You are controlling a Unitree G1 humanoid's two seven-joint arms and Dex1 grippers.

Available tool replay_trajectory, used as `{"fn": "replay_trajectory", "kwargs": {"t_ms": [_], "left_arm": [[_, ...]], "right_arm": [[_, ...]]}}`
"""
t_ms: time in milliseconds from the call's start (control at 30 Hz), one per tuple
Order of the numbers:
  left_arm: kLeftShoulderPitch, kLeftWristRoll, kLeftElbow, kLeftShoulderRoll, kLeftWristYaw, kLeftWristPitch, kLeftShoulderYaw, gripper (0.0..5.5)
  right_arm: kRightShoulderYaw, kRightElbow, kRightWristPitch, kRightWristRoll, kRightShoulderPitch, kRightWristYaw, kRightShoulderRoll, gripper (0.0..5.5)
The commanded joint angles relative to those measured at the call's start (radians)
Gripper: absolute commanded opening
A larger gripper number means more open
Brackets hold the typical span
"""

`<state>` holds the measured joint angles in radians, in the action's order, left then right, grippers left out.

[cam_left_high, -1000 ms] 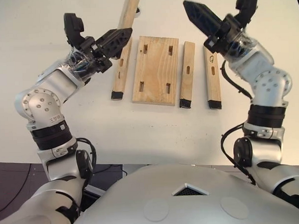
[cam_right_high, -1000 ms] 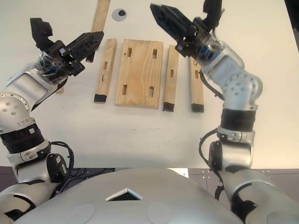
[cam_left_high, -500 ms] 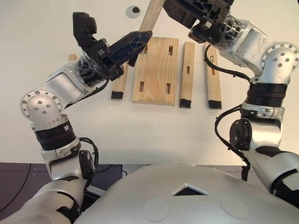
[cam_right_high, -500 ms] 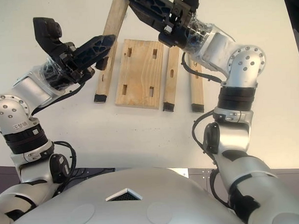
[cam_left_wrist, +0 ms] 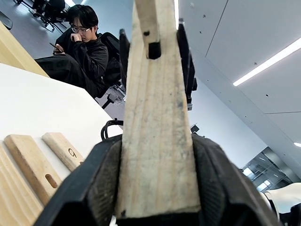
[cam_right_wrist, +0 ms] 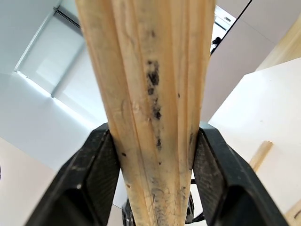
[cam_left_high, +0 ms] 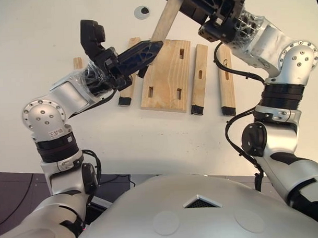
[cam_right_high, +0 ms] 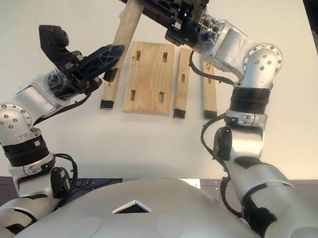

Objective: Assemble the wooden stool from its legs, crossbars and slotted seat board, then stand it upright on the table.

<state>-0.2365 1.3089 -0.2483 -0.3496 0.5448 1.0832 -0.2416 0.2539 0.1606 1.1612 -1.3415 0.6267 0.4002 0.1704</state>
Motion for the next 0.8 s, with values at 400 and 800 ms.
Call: {"fn": "replay_trajectory", "kwargs": {"t_ms": [400,800], "left_arm": [[0.208,-0.376,0.153,-0.084,0.129,-0.311,-0.023,3.66],[0.205,-0.398,0.165,-0.055,0.135,-0.312,-0.007,3.66]], "right_arm": [[-0.168,-0.106,-0.702,0.639,-0.396,0.590,0.226,2.06],[-0.286,-0.065,-0.875,0.794,-0.442,0.650,0.177,2.05]]}}
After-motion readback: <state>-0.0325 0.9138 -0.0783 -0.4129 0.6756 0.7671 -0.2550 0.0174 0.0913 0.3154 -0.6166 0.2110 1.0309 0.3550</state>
